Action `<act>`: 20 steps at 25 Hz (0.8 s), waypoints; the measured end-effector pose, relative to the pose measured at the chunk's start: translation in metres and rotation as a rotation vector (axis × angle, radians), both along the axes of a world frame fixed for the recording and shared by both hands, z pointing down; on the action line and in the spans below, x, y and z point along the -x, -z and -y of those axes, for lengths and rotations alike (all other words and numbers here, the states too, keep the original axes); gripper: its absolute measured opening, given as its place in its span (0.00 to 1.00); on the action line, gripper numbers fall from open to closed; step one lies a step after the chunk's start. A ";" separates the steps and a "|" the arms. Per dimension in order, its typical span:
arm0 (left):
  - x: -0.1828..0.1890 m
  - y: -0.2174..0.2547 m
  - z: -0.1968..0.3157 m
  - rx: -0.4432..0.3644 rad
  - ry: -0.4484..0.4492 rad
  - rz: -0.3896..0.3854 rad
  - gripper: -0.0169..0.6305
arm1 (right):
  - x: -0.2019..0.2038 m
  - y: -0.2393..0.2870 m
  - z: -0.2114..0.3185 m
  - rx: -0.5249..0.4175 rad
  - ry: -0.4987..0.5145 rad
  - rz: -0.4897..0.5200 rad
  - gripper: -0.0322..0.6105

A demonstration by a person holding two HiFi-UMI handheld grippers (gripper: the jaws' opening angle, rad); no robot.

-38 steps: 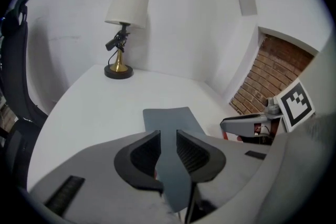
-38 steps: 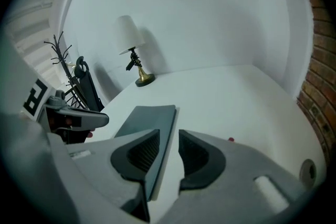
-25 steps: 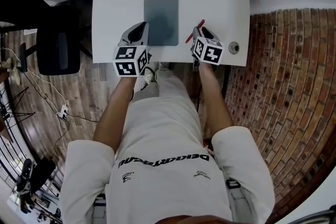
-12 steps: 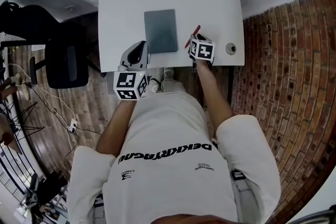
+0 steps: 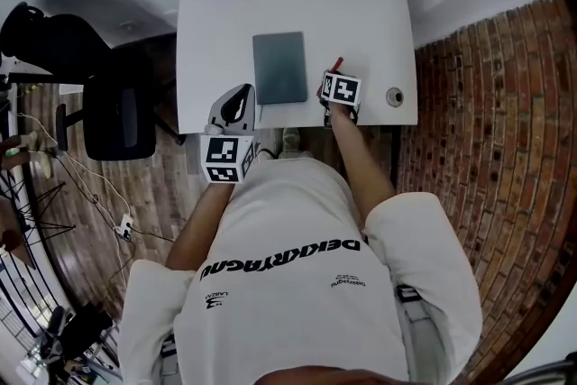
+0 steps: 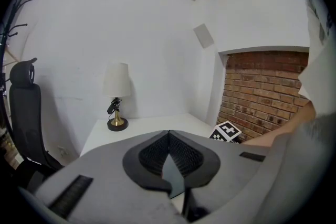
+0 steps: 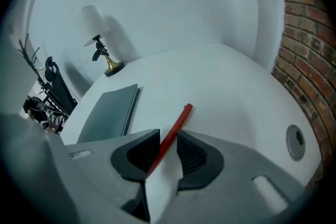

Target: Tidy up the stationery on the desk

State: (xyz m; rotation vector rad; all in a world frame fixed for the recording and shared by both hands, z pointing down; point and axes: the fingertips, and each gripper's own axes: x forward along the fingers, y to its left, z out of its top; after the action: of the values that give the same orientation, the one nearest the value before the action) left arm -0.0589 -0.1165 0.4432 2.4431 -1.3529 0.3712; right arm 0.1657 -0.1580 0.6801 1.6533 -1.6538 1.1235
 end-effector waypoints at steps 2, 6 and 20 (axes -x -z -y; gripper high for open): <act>-0.002 -0.001 0.000 0.000 -0.009 0.000 0.02 | 0.004 -0.002 0.003 0.008 0.028 -0.025 0.20; 0.000 0.000 0.002 -0.006 -0.012 0.006 0.02 | 0.014 -0.002 0.005 0.013 0.115 -0.078 0.14; 0.019 0.001 0.007 -0.012 0.039 -0.002 0.02 | 0.038 0.013 0.030 -0.034 0.087 0.067 0.12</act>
State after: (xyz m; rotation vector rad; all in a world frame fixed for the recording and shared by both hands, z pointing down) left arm -0.0775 -0.1237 0.4422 2.4218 -1.4034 0.3517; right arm 0.1273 -0.1879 0.6671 1.5646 -1.7786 1.1251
